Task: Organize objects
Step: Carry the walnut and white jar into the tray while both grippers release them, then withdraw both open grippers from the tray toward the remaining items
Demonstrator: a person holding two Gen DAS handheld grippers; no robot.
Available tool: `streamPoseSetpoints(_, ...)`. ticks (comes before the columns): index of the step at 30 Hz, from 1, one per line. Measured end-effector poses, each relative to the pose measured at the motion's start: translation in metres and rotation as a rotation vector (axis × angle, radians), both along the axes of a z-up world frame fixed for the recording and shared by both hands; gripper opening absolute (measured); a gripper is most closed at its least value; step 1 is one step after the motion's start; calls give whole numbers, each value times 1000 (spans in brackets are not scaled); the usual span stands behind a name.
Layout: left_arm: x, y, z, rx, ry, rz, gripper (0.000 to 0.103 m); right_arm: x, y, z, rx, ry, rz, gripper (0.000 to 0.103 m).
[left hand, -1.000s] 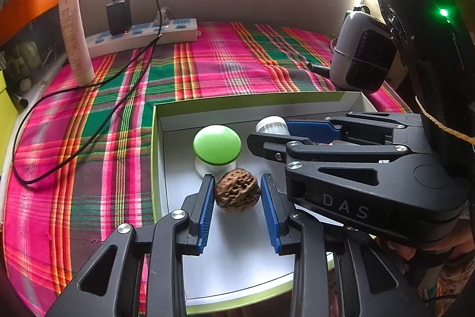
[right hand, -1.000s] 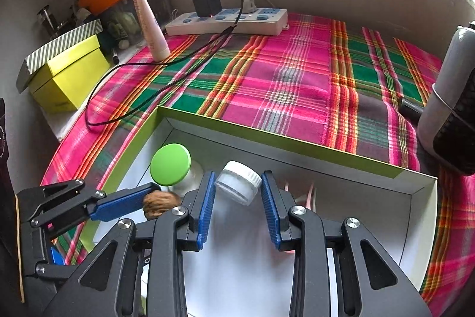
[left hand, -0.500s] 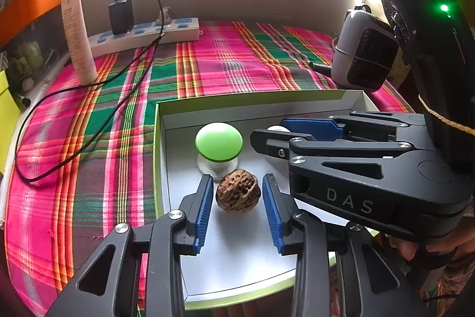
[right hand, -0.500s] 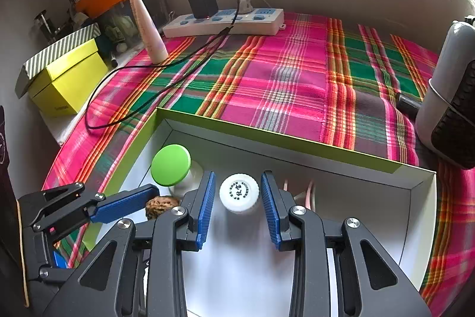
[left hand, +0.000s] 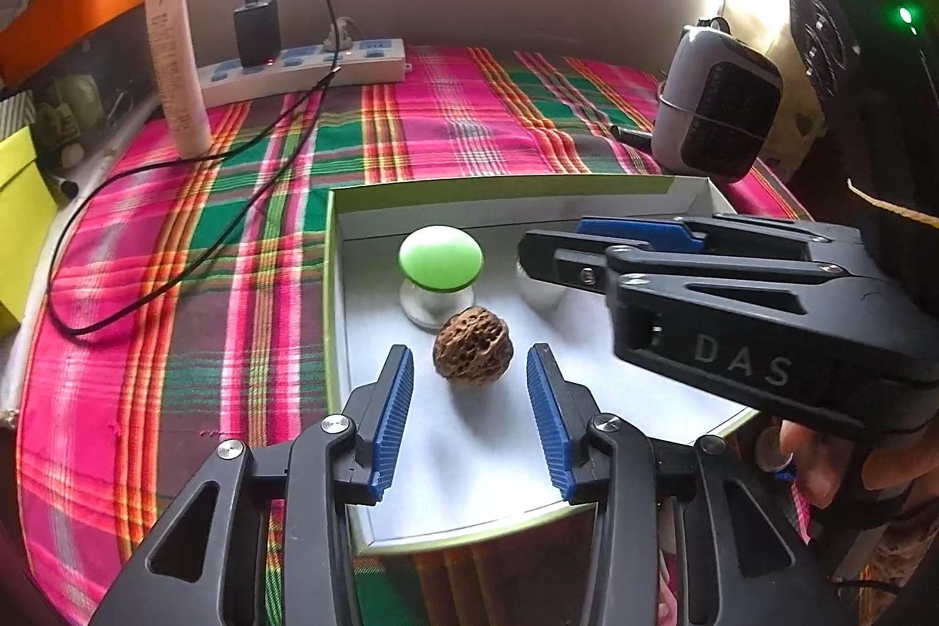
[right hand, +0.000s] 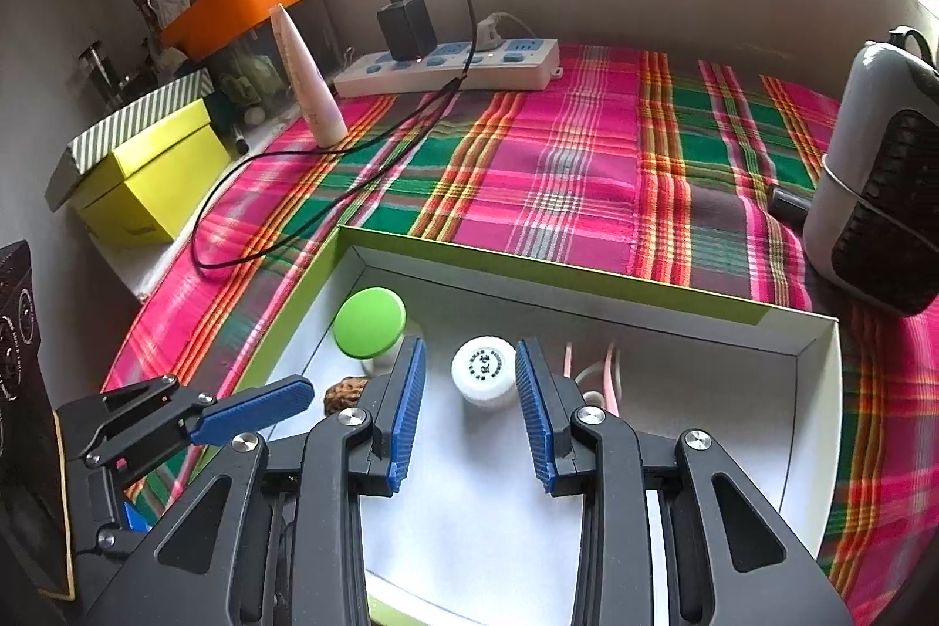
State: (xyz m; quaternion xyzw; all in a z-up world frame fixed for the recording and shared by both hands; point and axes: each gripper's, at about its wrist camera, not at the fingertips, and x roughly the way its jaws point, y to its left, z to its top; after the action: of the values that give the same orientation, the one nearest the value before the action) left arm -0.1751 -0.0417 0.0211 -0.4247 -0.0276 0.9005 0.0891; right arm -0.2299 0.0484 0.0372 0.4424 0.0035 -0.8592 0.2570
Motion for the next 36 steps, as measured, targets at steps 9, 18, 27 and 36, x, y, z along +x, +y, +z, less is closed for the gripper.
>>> streamPoseSetpoints(9,11,-1,7,-13,19,18,40,20,5,11,-14,35,-12,33)
streamPoseSetpoints(18,29,-1,16,-9,40,21,40,44,9,21,-20,74,-21,33)
streamPoseSetpoints(27,52,-4,25,-11,64,36,40,74,15,24,-24,99,-39,33)
streamPoseSetpoints(36,74,1,25,-36,75,29,40,100,22,24,-10,123,-53,33)
